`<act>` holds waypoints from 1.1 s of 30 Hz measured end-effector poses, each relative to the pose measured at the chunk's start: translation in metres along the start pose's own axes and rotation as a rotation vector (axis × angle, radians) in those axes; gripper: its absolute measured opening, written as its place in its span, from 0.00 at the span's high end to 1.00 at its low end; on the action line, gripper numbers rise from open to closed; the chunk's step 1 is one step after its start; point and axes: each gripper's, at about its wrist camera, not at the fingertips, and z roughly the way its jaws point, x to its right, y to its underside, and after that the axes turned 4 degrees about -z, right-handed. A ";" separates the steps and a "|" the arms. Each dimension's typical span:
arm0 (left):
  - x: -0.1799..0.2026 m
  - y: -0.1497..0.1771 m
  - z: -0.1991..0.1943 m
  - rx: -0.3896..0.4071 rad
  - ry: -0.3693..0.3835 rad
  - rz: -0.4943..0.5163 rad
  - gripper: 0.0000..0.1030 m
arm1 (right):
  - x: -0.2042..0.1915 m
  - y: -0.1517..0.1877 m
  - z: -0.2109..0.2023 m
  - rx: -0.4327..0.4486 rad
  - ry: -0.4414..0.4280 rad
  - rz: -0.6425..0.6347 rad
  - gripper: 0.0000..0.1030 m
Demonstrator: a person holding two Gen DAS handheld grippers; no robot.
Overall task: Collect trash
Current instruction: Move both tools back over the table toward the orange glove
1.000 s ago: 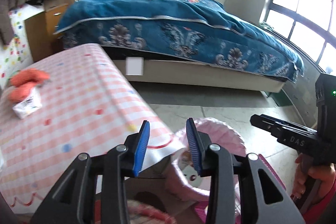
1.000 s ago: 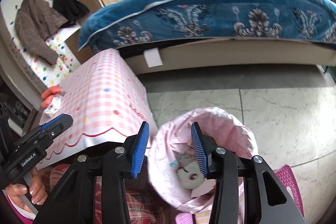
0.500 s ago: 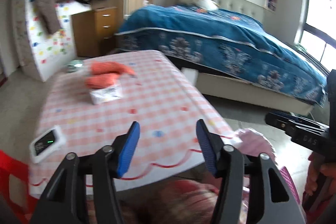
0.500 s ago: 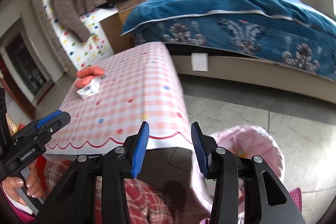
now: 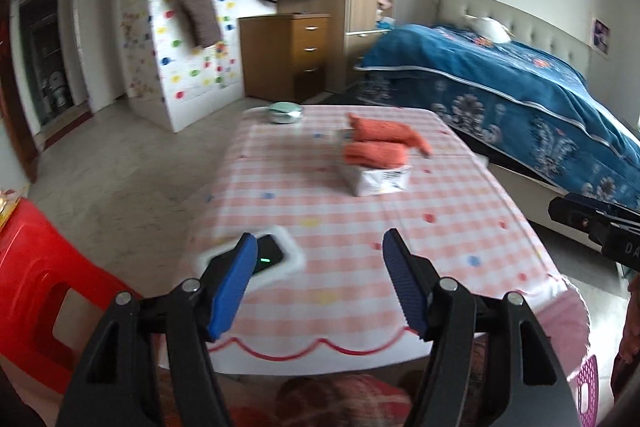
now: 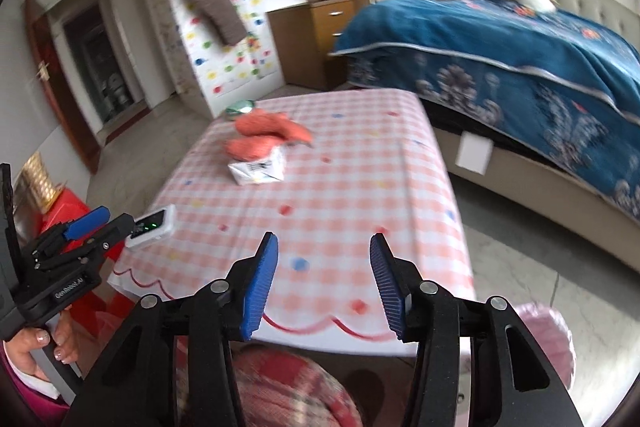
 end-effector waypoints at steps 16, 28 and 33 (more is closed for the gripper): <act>-0.073 -0.024 0.041 -0.029 -0.153 -0.083 0.28 | -0.069 -0.071 0.091 -0.073 -0.043 -0.102 0.50; -0.078 -0.032 0.076 -0.079 -0.141 -0.103 0.25 | -0.068 -0.107 0.166 -0.127 0.004 -0.041 0.50; -0.070 -0.032 0.081 -0.084 -0.126 -0.090 0.25 | -0.067 -0.112 0.197 -0.174 0.018 -0.030 0.38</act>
